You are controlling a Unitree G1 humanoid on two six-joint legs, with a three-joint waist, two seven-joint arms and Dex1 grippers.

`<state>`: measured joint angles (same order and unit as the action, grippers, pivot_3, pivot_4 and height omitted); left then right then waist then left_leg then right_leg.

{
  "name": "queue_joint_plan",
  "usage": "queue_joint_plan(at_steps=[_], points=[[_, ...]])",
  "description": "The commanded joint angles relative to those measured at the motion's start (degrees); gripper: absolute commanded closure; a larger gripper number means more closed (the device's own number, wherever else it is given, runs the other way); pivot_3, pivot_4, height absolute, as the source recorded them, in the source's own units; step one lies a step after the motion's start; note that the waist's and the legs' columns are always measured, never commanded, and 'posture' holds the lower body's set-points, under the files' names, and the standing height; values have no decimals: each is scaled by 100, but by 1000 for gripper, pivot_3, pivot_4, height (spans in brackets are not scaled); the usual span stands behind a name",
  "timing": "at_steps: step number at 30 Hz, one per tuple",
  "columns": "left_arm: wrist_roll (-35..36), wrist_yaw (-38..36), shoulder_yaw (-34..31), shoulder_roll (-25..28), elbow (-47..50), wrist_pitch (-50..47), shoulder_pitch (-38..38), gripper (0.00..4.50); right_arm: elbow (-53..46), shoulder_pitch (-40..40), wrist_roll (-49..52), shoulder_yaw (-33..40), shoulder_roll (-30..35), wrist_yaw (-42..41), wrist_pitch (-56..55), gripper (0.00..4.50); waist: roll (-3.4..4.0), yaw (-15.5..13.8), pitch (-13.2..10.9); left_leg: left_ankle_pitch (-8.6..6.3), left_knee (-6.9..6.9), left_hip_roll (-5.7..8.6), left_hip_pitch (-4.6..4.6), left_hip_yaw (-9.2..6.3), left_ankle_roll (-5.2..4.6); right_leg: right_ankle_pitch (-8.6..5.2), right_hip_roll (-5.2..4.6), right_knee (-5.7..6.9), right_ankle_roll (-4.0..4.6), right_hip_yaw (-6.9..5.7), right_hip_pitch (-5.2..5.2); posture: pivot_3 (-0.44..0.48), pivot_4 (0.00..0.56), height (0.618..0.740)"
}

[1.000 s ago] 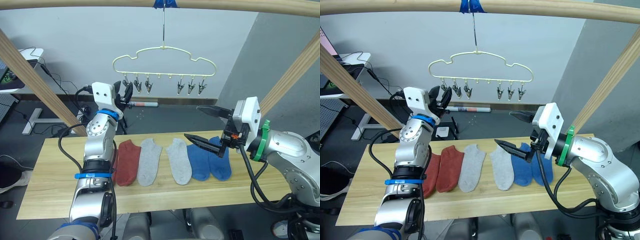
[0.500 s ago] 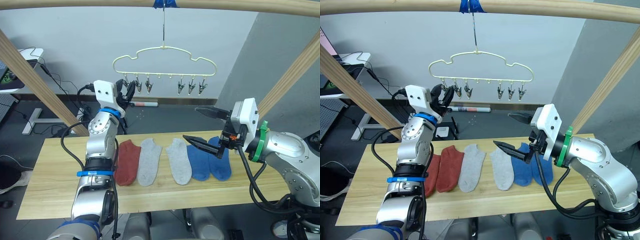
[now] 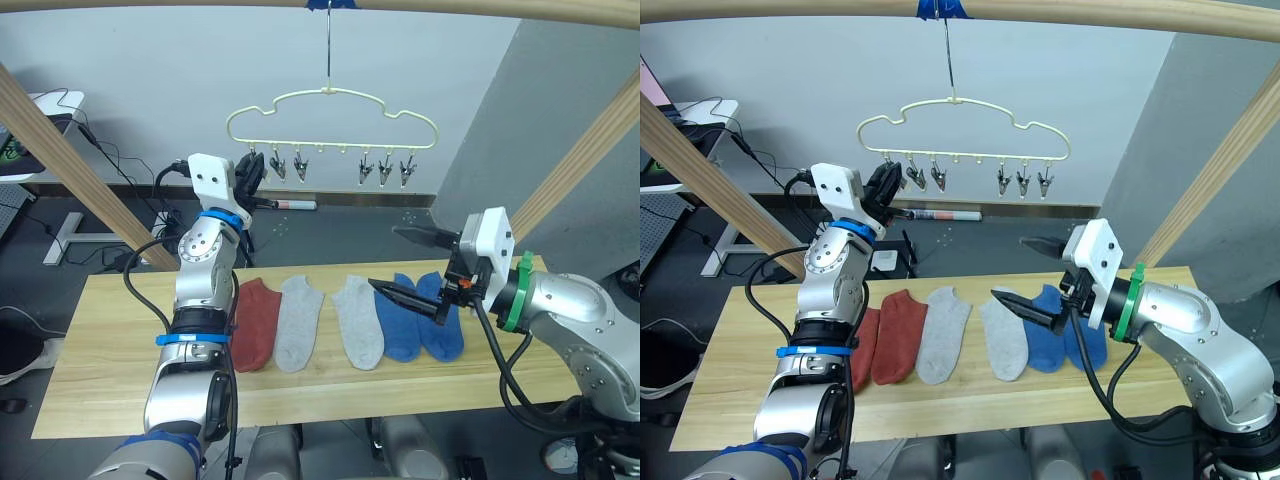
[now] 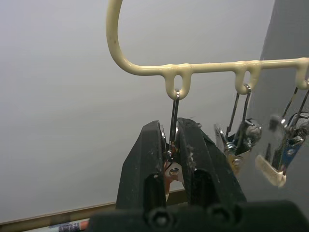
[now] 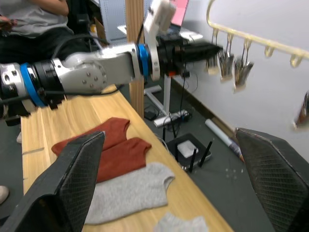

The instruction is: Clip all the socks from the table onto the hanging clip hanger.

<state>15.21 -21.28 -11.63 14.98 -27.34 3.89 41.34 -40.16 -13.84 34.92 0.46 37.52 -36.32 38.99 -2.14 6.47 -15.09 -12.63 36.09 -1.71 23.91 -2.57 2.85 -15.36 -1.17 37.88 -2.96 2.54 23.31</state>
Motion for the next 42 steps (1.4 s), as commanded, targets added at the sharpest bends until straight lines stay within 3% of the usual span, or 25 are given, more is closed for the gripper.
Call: queue_joint_plan(at_steps=[1, 11, 16, 21, 27, 34, 42], points=[[-43, -97, 70, 85, 380, 49, -39, 4388, 284, 392, -656, -42, -31, 445, -217, 0, 0, 0, 0, 0, 0, 1, 0, 0, 0, 0, -1, 0, 0, 0, 0, -241, 264, 740], [29, -334, 283, 232, 1373, -536, -484, 4388, 2809, 700, -2387, -210, -1047, 2060, -889, 0, 7, 1, -7, 1, 0, 0, -6, 0, 1, 0, 0, 11, 0, 4, 1, -225, 281, 740], [58, -389, 311, 257, 1673, -819, -580, 4388, 4575, 140, -2654, 33, -1705, 2512, -1585, 0, 26, 1, -24, 1, 3, 2, -6, 4, 1, 1, -2, 12, 1, 9, 1, -201, 285, 740], [94, -414, 322, 269, 1851, -1009, -645, 4388, 5782, -391, -2737, 105, -1949, 2501, -1859, 0, 39, -3, -34, 1, 2, 2, -5, 2, 0, 16, -1, 13, 26, 6, 1, -188, 283, 740], [234, -553, 294, 304, 2006, -1236, -708, 4388, 6114, -475, -2855, 47, -1982, 2421, -1951, 1916, 40, -24, -34, 1, 1, 2, -3, 2, 0, 17, -2, 12, 28, 6, 1, -178, 278, 740], [466, -755, 242, 380, 2086, -1533, -679, 4388, 5701, -361, -3049, -152, -1874, 2081, -2051, 4473, 40, -22, -34, 1, 2, 2, -4, -1, 0, 17, -2, 16, 28, 4, 1, -179, 277, 740], [1060, -1017, 116, 533, 2440, -2359, -617, 4388, 3698, -668, -3172, -1014, -1098, 599, -1688, 4500, 57, -4, -50, 1, 3, 2, -4, -4, 0, 7, 0, 16, 9, 2, 1, -182, 282, 740]])
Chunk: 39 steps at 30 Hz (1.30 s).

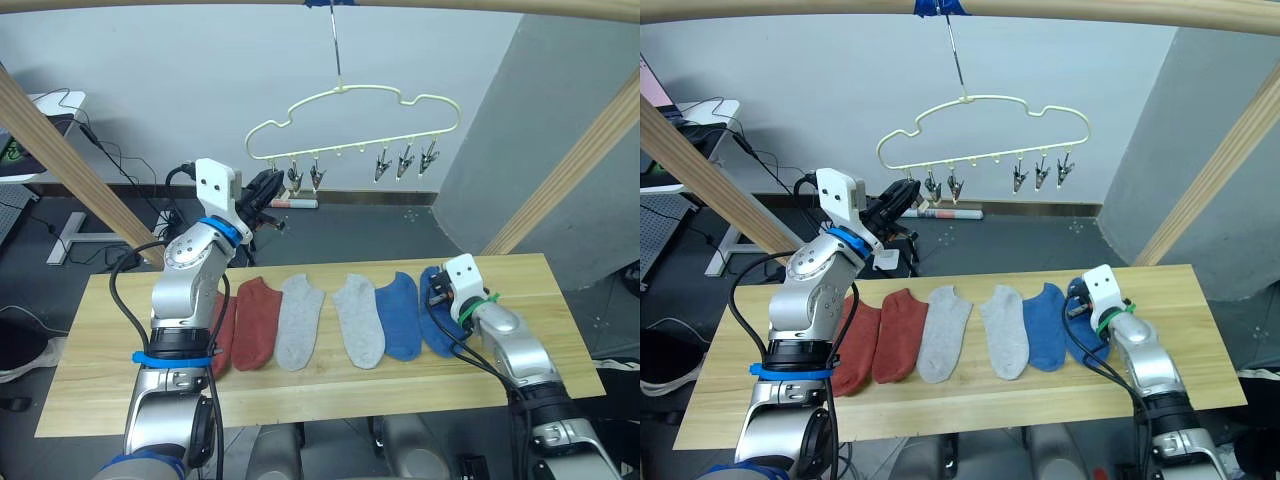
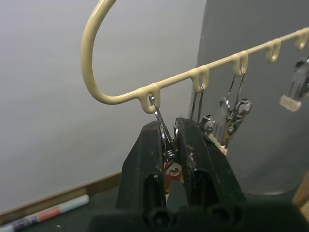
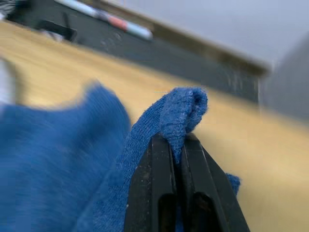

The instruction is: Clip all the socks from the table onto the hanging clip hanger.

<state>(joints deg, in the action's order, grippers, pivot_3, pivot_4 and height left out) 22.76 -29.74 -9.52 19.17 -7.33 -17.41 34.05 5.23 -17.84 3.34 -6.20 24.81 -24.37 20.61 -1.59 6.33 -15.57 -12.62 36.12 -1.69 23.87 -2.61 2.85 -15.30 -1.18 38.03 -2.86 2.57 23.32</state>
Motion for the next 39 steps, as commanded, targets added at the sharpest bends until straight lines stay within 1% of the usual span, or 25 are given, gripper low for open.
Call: queue_joint_plan(at_steps=[1, 3, 6, 9, 13, 16, 22, 29, 33, 39], points=[[375, -205, -108, 153, 494, -341, 115, 4388, -1021, -429, -11, -501, 215, -793, 236, 4500, 5, 23, -5, 0, 0, 0, 0, -3, 0, -5, 2, 1, -8, -1, 0, -184, 282, 740], [515, -243, -139, 219, 591, -558, 130, 4388, -1191, -818, -75, -808, 207, -1075, 321, 4500, 5, 30, -8, 0, 0, -3, -2, -10, 0, -5, 6, 4, -8, -4, 0, -186, 281, 740], [735, -269, -175, 275, 730, -876, 150, 4388, -1051, -1482, -287, -1253, 16, -1304, 306, 4500, 1, 22, -23, 0, 0, -3, -1, -17, 0, -5, 7, 4, -8, -10, 0, -186, 281, 740], [881, -293, -191, 300, 833, -1115, 142, 4388, -697, -2082, -430, -1570, -361, -1401, 335, 4500, -7, 13, -29, 0, 1, -2, 2, -16, 0, 11, 2, 2, 19, -10, 0, -184, 279, 740], [983, -359, -184, 335, 960, -1337, 116, 4388, -57, -2655, -577, -1855, -836, -1544, 223, 4500, -16, -27, -35, 1, 0, 0, 6, -18, 1, 12, -6, -1, 21, -16, 1, -180, 275, 740], [1051, -376, -187, 354, 1033, -1450, 107, 4388, 413, -2990, -641, -1921, -1103, -1615, 85, 4500, -24, -37, -42, 1, 1, 3, 10, -17, 2, 12, -11, -4, 21, -17, 2, -180, 275, 740], [1163, -403, -202, 361, 1171, -1646, 41, 4388, 1112, -3380, -777, -2004, -1410, -1814, -270, 4500, -29, -36, -48, 1, 1, 2, 11, -17, 2, 13, -13, 0, 22, -17, 6, -179, 270, 740], [1219, -414, -158, 363, 1251, -1732, -59, 4388, 1751, -3766, -893, -1839, -1817, -1700, -640, 4500, -28, -22, -48, 1, 1, 1, 12, -15, 2, 13, -13, 5, 23, -15, 12, -175, 266, 740], [1198, -435, -150, 372, 1244, -1721, -94, 4388, 1840, -3874, -850, -1677, -1924, -1585, -752, 4500, -28, -23, -48, 1, 0, 1, 12, -14, 2, 13, -13, 5, 23, -15, 12, -174, 265, 740], [1162, -425, -164, 369, 1219, -1705, -118, 4388, 1670, -3855, -823, -1527, -1933, -1581, -749, 4500, -28, -25, -48, 1, 1, 2, 13, -14, 3, 14, -14, 6, 24, -15, 13, -175, 263, 740]])
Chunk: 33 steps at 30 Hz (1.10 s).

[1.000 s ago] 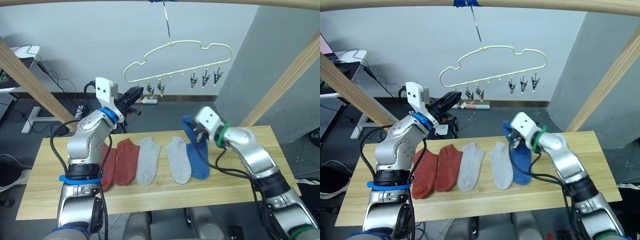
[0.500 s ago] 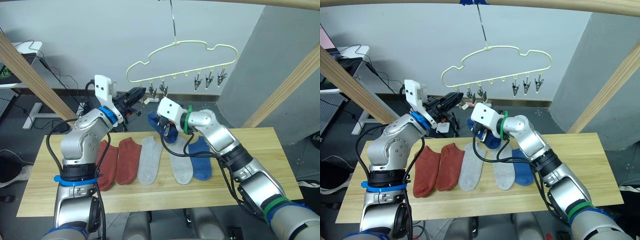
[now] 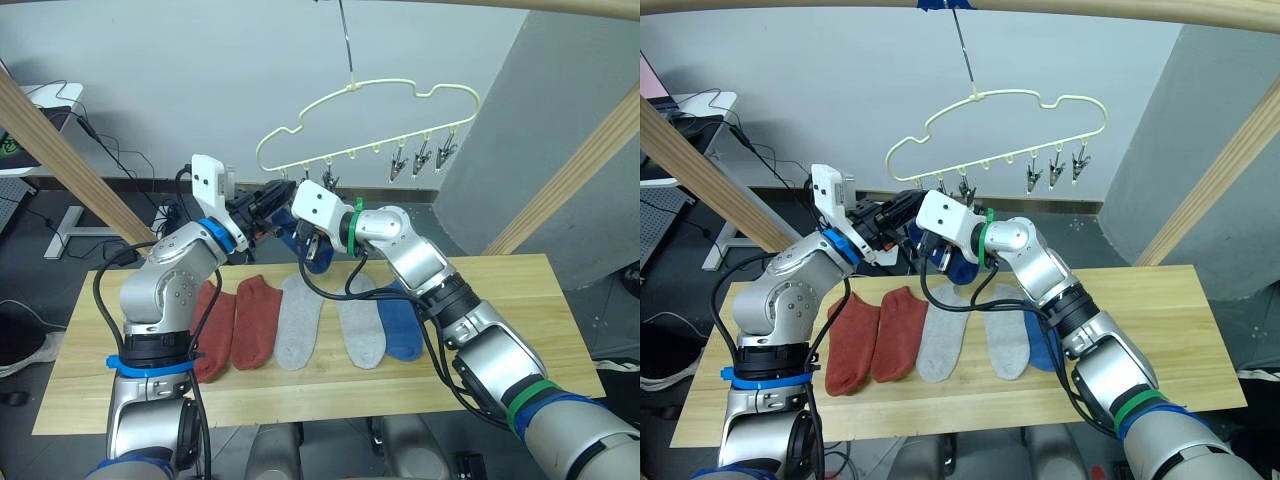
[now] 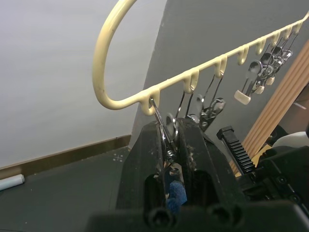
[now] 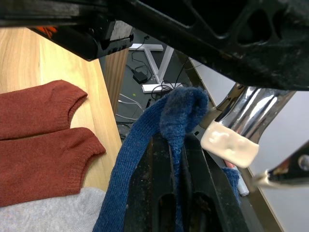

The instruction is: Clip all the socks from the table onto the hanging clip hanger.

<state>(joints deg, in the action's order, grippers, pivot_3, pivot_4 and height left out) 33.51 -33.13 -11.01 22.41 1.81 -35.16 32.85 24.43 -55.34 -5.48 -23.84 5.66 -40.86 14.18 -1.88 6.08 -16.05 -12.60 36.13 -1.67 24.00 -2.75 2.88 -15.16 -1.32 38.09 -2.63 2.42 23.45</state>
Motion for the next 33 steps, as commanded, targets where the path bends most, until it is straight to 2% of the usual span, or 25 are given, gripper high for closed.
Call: queue_joint_plan(at_steps=[1, 13, 27, 33], points=[[79, -71, -28, 45, 285, 80, 3, 4388, -276, -99, 59, 243, -9, 64, -97, 4500, 0, 0, 0, 0, 0, 0, 0, -1, 0, 0, 0, 0, 0, -1, 0, -175, 263, 740], [77, -58, -81, 76, 204, 74, 65, 4388, -681, 107, 80, 279, 235, -114, 157, 4500, 0, 11, 0, 0, 0, 0, 4, 0, 0, 0, 0, 2, 0, 0, 4, -182, 265, 740], [179, -32, -85, 50, 285, -122, -3, 4388, -701, 80, 111, 383, 10, 22, 178, 4500, 0, 15, 0, 0, 0, 0, 4, 0, 0, 0, 0, 3, 0, 0, 5, -179, 264, 740], [284, 3, -181, 26, 310, -243, -11, 2406, -668, 93, 96, 394, -17, 42, 147, 4500, 0, 16, 0, 0, 1, 0, 3, 0, 1, 0, 1, 7, 0, 0, 5, -173, 262, 740]])
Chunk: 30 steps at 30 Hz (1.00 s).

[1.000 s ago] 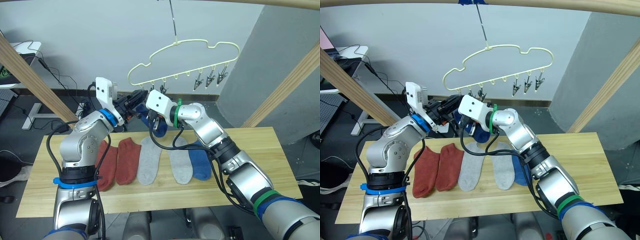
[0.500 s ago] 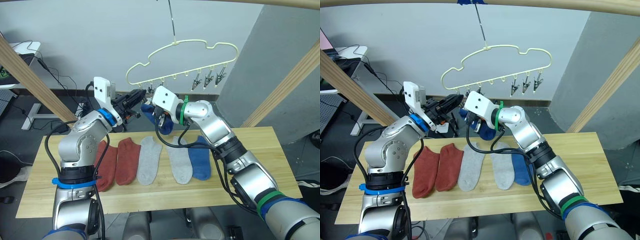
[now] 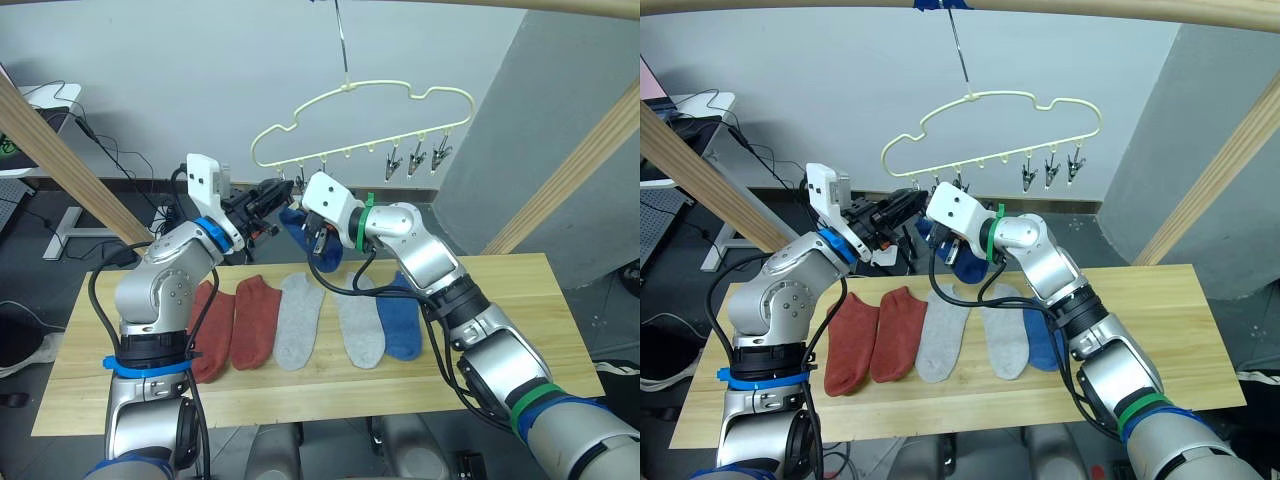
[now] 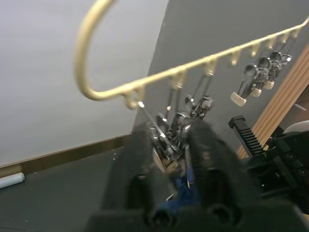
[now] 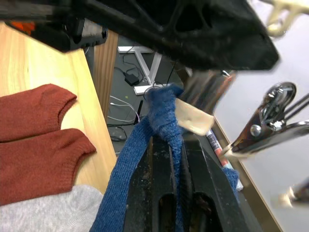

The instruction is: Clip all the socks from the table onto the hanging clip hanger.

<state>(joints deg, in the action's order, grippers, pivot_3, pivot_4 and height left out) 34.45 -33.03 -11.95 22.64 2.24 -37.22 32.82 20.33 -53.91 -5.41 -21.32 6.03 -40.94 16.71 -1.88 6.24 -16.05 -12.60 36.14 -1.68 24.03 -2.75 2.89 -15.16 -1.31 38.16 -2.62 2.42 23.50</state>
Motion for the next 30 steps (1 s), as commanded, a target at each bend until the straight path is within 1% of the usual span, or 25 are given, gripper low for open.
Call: queue_joint_plan(at_steps=[1, 3, 4, 7, 8, 12, 16, 19, 21, 26, 30], points=[[208, -5, -95, 7, 285, -44, -25, 2075, -251, -51, 88, 145, -63, 56, -111, 4500, 0, 0, 0, 0, 1, 0, 0, -1, 0, 0, 0, 1, 0, -1, 0, -173, 262, 740], [228, 6, -95, 26, 318, -44, -70, 1479, -242, -52, 87, 148, -79, 65, -120, 4500, 0, 2, 0, 1, 2, 0, -1, -1, 2, 0, 0, 3, 1, 0, 0, -174, 261, 740], [246, 13, -101, 40, 342, -61, -100, 1100, -242, -51, 87, 147, -85, 68, -124, 4500, 0, 3, 0, 2, 2, 0, -1, -1, 3, 1, 0, 4, 1, 0, 0, -174, 261, 740], [444, -35, -165, 130, 481, -291, -219, 160, -246, -43, 86, 138, -94, 68, -132, 4500, 0, 5, 0, 4, 2, 0, -1, -2, 6, 1, 0, 6, 1, 0, 0, -175, 260, 740], [519, -53, -202, 182, 545, -389, -274, 60, -250, -39, 86, 133, -95, 66, -131, 4500, 0, 11, 0, 4, 2, 0, -1, -2, 6, 1, 0, 6, 1, -1, 0, -175, 260, 740], [655, -51, -305, 391, 705, -605, -460, 60, -267, -20, 91, 125, -96, 57, -121, 4500, 0, 19, 0, 5, 2, -1, -3, -3, 8, 1, 1, 9, 1, 0, 1, -169, 259, 740], [683, -4, -339, 489, 748, -635, -526, 60, -289, 6, 129, 114, -107, -4, -103, 4500, 0, 14, 0, 7, 3, 0, -4, -3, 11, 1, 1, 14, 1, -1, 1, -164, 260, 740], [657, 18, -325, 512, 761, -618, -549, 0, -335, 59, 198, 147, -140, -39, -73, 3784, 0, 12, 0, 8, 4, 0, -5, -4, 14, 1, 1, 21, 2, -1, 1, -163, 261, 740], [643, 25, -315, 521, 770, -606, -564, 0, -371, 87, 208, 145, -146, -37, -40, 3188, 0, 12, 0, 9, 6, 0, -6, -2, 15, 1, 1, 32, 1, 1, 5, -163, 261, 740], [578, 55, -301, 539, 842, -532, -660, 0, -506, 175, 168, 39, -73, -99, 51, 1450, 0, 18, 0, 12, 10, 0, -9, -2, 20, 1, 2, 53, 1, 4, 14, -166, 259, 740], [331, 62, -165, 564, 1009, -289, -829, 0, -758, 350, 155, 22, 114, -185, 120, 1450, 0, 14, 0, 13, 17, 0, -11, -3, 22, 0, 4, 68, 2, 5, 15, -162, 256, 740]])
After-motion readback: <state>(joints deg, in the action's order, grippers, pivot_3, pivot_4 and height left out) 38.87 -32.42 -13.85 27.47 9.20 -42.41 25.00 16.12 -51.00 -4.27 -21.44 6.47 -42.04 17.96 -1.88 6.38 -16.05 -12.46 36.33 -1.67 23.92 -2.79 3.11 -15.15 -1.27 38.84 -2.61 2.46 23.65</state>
